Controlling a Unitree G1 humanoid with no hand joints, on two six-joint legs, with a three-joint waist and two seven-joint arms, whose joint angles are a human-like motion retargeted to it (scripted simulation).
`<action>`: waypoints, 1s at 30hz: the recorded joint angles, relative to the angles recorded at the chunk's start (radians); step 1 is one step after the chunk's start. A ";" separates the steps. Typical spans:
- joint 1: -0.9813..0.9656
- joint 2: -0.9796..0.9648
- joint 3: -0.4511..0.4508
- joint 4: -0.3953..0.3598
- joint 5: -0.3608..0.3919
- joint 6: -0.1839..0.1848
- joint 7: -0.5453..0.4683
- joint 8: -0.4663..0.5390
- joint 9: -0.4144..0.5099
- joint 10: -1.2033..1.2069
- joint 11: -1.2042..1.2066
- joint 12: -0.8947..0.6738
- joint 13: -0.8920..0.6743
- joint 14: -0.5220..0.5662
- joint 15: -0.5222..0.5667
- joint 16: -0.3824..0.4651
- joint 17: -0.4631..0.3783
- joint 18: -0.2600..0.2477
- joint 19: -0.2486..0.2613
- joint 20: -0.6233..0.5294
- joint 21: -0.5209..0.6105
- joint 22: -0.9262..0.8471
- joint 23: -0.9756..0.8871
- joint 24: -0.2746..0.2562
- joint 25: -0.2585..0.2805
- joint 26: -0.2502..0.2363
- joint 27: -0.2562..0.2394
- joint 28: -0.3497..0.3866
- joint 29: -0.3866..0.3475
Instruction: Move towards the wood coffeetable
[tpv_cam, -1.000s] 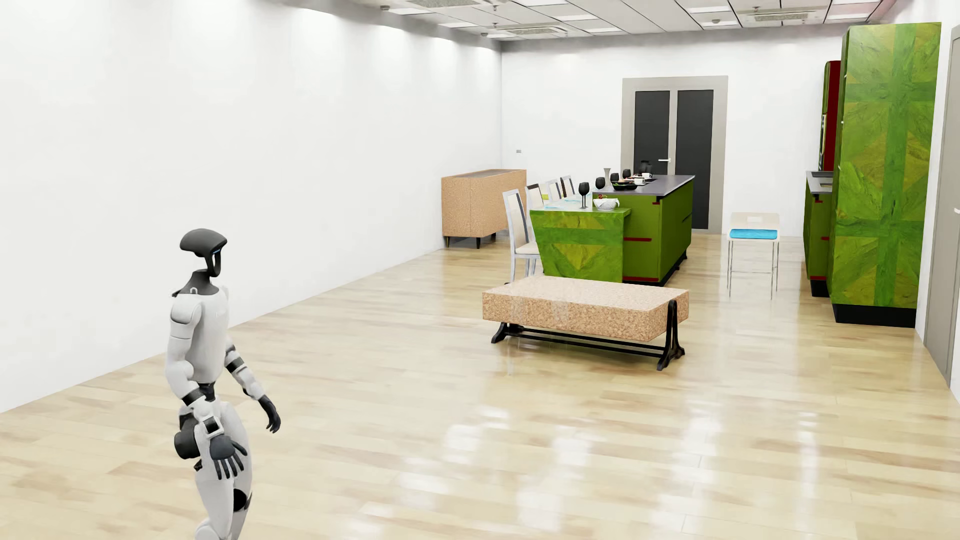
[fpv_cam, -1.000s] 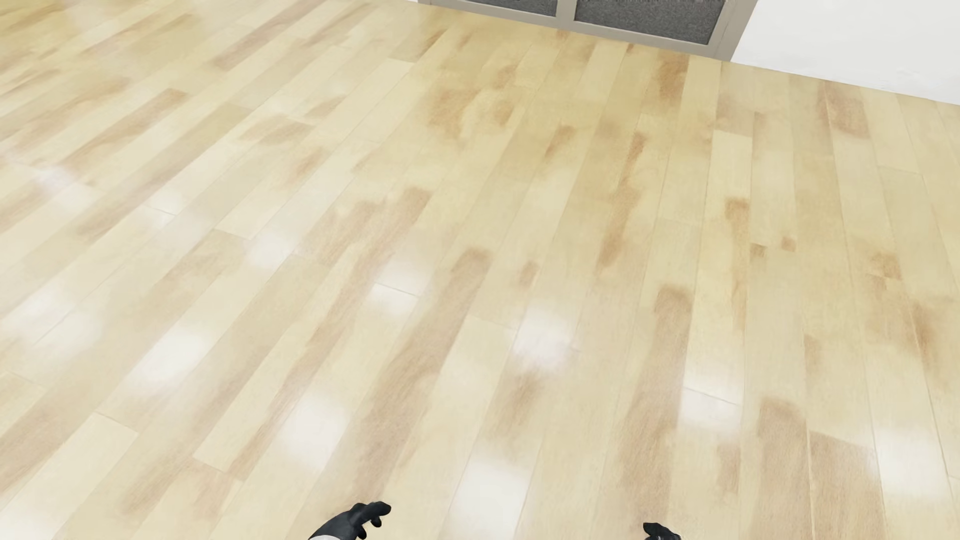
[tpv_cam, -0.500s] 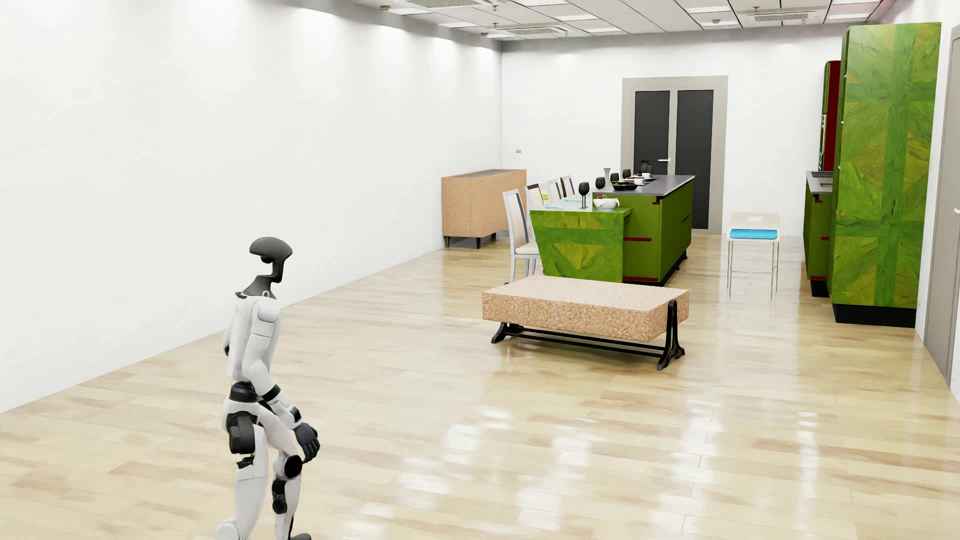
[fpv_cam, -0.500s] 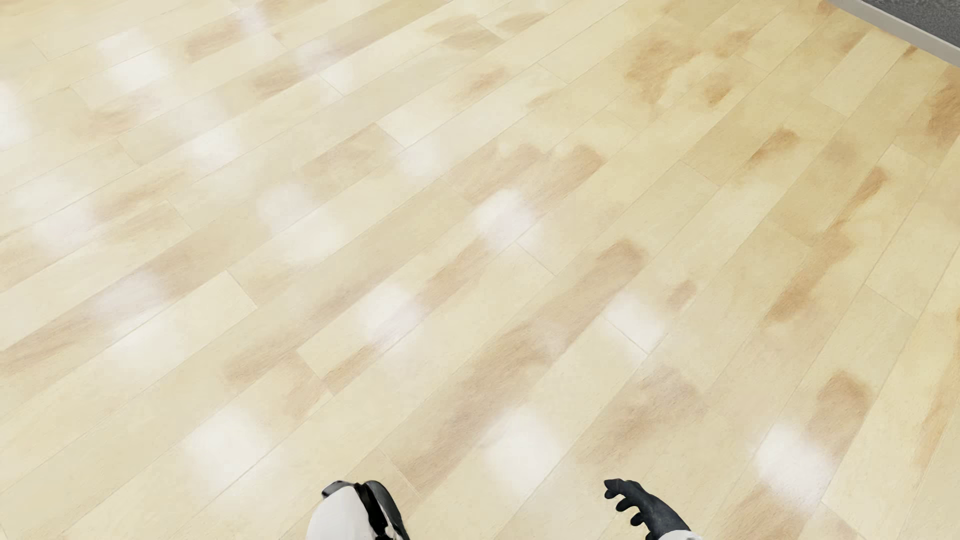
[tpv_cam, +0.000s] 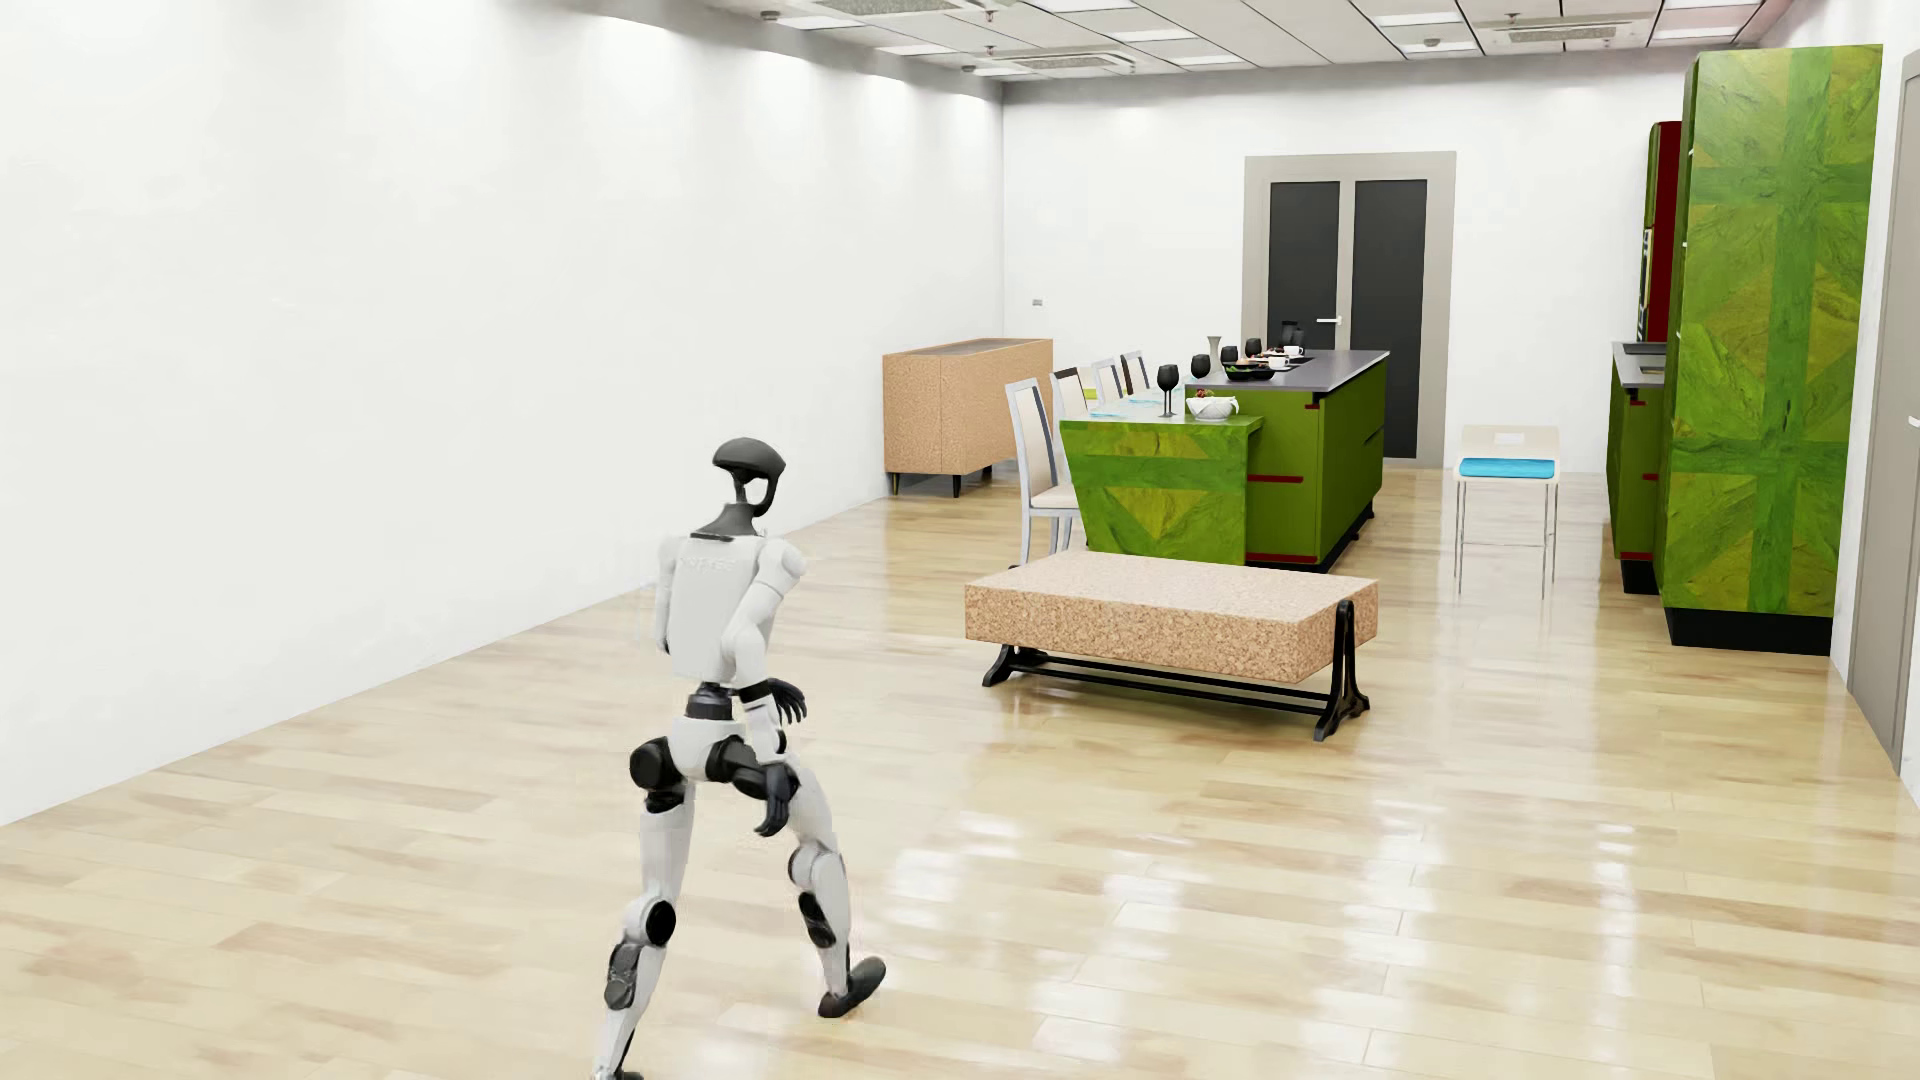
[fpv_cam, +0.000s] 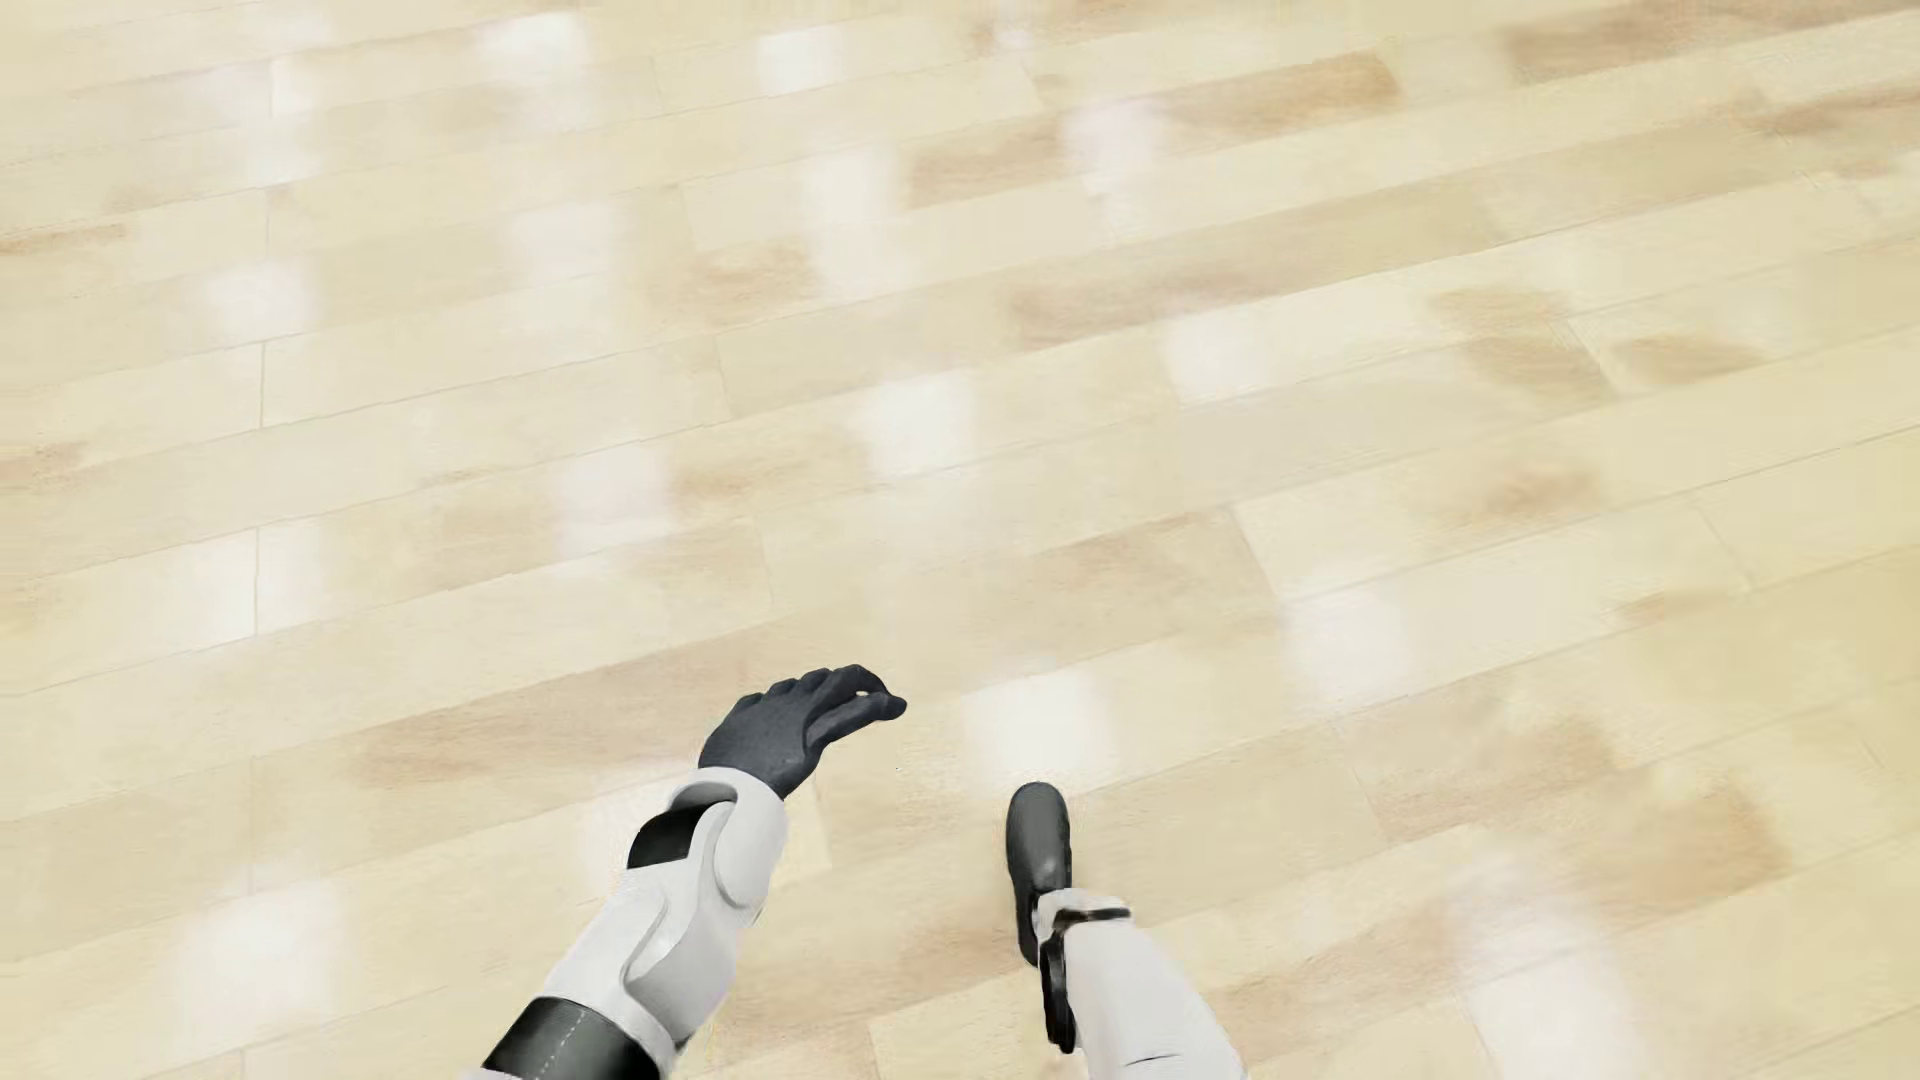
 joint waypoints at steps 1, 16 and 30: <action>0.078 0.015 -0.012 0.023 0.022 0.010 -0.043 0.060 0.008 0.001 -0.134 -0.035 0.021 0.034 0.031 -0.004 0.029 -0.013 0.005 -0.028 -0.023 0.055 -0.016 -0.040 -0.012 0.020 -0.007 0.027 -0.032; -0.775 0.935 0.192 0.223 0.060 0.021 0.073 0.073 -0.015 -0.149 0.067 0.702 -0.476 0.410 -0.316 -0.049 -0.085 -0.117 -0.027 0.367 0.254 0.270 -0.241 -0.260 0.041 0.208 -0.262 0.131 -0.222; 0.114 0.232 -0.002 -0.015 -0.094 -0.054 -0.139 -0.031 -0.052 0.196 -0.181 0.052 0.093 -0.027 0.066 -0.071 0.037 0.000 0.090 0.008 -0.007 0.117 0.049 -0.169 0.004 -0.005 0.043 0.127 -0.029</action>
